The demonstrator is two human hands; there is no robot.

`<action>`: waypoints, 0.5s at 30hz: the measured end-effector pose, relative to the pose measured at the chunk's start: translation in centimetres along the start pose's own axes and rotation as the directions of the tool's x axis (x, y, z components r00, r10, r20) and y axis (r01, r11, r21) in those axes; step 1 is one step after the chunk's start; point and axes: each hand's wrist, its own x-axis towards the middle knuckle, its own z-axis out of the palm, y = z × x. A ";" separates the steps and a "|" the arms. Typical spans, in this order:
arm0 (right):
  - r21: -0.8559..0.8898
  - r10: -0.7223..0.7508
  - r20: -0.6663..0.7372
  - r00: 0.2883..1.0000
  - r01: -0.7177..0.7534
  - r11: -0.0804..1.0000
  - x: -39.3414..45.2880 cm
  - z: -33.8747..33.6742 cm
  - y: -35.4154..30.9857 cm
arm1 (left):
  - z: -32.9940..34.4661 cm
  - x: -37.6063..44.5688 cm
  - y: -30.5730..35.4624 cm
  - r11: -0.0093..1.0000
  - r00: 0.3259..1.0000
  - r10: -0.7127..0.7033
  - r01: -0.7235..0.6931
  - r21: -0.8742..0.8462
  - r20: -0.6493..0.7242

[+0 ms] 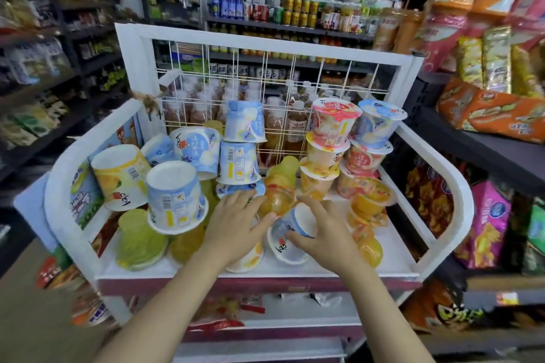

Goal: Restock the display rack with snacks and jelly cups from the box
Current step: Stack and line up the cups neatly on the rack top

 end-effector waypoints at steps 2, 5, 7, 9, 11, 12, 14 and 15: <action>0.090 0.032 -0.088 0.996 -0.024 0.996 -0.3 -0.6 -0.6 | -0.1 0.0 0.0 1.000 1.000 -0.001 0.001 -0.006 -0.006; 0.239 0.138 -0.250 0.958 -0.077 0.968 -0.4 -1.3 -1.3 | 0.1 0.1 -0.1 1.000 1.000 0.000 0.000 -0.001 -0.022; 0.309 0.209 -0.378 0.902 -0.090 0.947 -0.3 -1.2 -1.6 | 0.1 0.1 -0.1 1.000 0.999 0.000 -0.001 -0.007 -0.036; 0.526 0.363 -0.393 0.845 -0.117 0.842 0.0 -0.8 -2.0 | 0.0 0.0 0.0 1.000 0.999 0.002 -0.002 -0.010 -0.044; 0.775 0.526 -0.252 0.812 -0.156 0.612 0.4 -0.3 -2.4 | -0.2 -0.1 0.1 1.000 0.999 0.002 -0.003 -0.016 -0.046; 0.850 0.561 -0.165 0.811 -0.171 0.497 0.6 -0.1 -2.6 | -0.2 -0.1 0.2 1.000 0.999 0.002 -0.003 -0.020 -0.041; 0.916 0.546 -0.047 0.836 -0.182 0.357 0.8 0.6 -3.3 | -0.3 0.0 0.1 0.999 0.999 0.005 -0.007 -0.034 -0.039; 0.926 0.524 -0.014 0.852 -0.186 0.328 0.8 1.0 -3.8 | -0.2 0.1 0.0 0.998 0.999 0.011 -0.014 -0.055 -0.048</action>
